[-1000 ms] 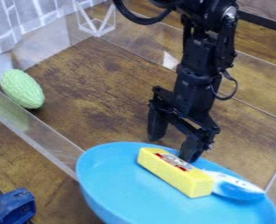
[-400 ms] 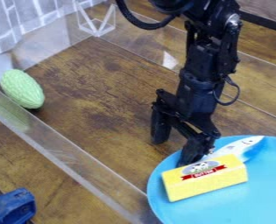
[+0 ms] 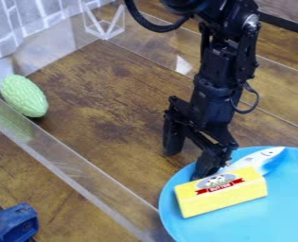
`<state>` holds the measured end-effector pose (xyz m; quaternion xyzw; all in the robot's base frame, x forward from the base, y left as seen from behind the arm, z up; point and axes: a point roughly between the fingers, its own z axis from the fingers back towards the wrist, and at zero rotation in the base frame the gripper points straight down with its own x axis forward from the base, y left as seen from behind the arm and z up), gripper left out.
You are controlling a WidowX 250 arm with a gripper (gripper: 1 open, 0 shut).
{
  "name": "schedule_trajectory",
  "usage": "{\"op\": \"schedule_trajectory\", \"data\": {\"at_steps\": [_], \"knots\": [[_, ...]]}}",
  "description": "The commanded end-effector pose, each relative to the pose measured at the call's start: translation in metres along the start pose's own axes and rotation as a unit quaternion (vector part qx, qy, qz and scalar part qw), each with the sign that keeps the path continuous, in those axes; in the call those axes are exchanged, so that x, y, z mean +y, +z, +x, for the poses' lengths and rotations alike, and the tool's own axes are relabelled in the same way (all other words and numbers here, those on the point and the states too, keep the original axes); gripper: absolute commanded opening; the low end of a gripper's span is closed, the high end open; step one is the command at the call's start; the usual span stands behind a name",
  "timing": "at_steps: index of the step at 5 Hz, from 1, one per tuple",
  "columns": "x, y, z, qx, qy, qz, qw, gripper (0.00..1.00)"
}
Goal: Remove the white object from inside the blue tray and put it on the table
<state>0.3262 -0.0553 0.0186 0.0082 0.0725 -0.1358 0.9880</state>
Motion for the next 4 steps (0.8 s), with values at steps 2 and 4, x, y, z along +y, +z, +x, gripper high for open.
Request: {"op": "schedule_trajectory", "data": {"at_steps": [2,4], "knots": [[-0.0165,0.0006,0.0043,-0.012,-0.037,-0.003,0.9992,1.0],[-0.0229,0.0,0.0046,-0.013,-0.048,-0.009,0.9988,1.0]]}}
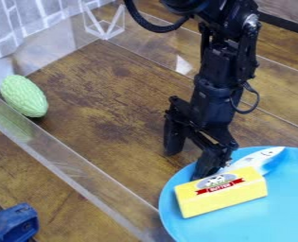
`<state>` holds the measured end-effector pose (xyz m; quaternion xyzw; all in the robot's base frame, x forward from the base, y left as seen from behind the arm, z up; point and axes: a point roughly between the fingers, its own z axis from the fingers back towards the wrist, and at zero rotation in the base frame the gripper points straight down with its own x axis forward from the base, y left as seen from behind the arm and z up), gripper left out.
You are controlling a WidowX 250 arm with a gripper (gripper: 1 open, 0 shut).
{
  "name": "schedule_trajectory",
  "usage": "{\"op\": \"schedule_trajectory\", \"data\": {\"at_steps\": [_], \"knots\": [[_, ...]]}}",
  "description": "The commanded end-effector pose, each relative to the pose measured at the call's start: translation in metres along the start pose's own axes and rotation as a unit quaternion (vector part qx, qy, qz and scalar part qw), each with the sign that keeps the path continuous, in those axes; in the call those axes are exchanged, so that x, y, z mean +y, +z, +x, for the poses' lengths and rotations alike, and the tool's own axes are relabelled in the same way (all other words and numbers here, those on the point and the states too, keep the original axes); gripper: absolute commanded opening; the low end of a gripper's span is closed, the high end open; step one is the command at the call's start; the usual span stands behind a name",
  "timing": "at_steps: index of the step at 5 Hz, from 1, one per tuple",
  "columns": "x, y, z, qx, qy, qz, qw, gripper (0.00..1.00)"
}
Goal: Remove the white object from inside the blue tray and put it on the table
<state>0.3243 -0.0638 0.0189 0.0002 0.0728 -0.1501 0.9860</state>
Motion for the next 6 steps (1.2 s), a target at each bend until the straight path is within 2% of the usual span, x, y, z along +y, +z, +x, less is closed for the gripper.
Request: {"op": "schedule_trajectory", "data": {"at_steps": [1,6], "knots": [[-0.017,-0.001,0.005,-0.012,-0.038,-0.005,0.9992,1.0],[-0.033,-0.001,0.006,-0.012,-0.062,-0.017,0.9979,1.0]]}}
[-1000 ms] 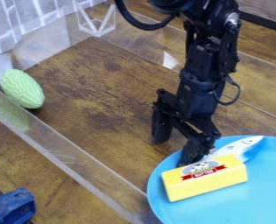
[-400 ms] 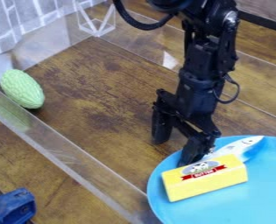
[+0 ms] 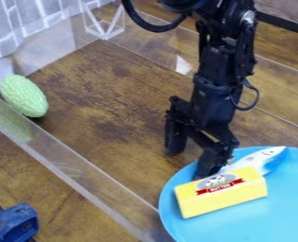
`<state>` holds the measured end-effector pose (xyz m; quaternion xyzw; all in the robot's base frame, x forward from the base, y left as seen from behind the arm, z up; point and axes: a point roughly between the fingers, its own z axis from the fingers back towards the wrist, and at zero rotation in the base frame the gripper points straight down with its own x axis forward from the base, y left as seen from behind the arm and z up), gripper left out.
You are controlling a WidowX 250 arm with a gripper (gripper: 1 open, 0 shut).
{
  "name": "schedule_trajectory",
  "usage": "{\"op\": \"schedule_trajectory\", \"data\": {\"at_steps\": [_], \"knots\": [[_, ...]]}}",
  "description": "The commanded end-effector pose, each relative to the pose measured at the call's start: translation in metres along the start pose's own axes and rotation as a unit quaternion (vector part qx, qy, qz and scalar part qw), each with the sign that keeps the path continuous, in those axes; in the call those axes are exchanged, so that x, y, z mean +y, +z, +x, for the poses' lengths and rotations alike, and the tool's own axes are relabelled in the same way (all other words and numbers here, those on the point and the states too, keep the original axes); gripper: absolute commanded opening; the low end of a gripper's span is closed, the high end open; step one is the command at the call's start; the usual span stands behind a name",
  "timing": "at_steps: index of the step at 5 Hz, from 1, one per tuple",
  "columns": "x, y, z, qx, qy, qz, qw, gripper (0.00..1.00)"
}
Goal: Remove the white object from inside the blue tray and put it on the table
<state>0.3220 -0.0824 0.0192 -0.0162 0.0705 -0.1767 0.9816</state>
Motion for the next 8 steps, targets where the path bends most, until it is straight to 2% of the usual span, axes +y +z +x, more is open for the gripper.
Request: {"op": "schedule_trajectory", "data": {"at_steps": [1,6,8], "knots": [[-0.017,-0.002,0.005,-0.006,-0.037,-0.006,0.9993,1.0],[-0.031,-0.006,0.007,-0.002,-0.058,-0.017,0.9982,1.0],[-0.029,-0.006,0.005,0.001,-0.07,-0.026,0.9972,1.0]]}}
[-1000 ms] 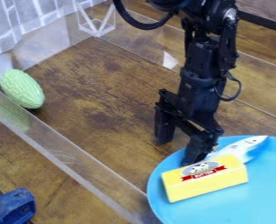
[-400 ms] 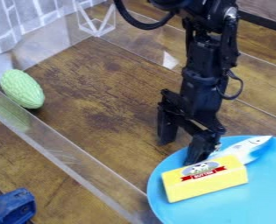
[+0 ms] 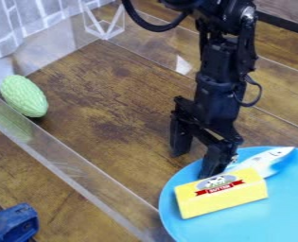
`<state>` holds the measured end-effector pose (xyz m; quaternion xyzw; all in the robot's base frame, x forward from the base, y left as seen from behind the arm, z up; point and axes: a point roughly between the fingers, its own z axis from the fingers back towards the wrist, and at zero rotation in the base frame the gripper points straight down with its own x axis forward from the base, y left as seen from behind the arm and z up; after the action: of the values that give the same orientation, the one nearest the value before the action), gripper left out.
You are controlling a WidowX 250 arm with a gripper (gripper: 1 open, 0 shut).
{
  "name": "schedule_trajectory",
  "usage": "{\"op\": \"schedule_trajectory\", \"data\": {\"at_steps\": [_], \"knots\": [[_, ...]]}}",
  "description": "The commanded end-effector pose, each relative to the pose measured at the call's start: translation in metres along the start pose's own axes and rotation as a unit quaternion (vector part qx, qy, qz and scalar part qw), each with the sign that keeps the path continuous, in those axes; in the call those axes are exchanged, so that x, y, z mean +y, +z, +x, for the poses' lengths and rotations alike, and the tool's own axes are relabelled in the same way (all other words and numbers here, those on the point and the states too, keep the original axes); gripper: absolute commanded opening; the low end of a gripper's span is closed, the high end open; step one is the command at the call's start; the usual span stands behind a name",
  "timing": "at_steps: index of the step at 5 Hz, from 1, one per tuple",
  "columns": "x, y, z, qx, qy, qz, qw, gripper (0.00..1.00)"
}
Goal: Remove the white object from inside the blue tray and put it on the table
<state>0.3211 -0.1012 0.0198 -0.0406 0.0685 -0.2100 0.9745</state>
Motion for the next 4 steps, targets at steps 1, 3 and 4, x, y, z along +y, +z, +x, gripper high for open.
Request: {"op": "schedule_trajectory", "data": {"at_steps": [1,3,4], "knots": [[-0.0095,-0.0077,-0.0008,0.009,-0.041,-0.01,0.9991,1.0],[-0.0071,-0.0094,-0.0028,0.014,-0.052,-0.018,0.9984,1.0],[-0.006,-0.0103,-0.0037,0.017,-0.056,-0.021,0.9981,1.0]]}}
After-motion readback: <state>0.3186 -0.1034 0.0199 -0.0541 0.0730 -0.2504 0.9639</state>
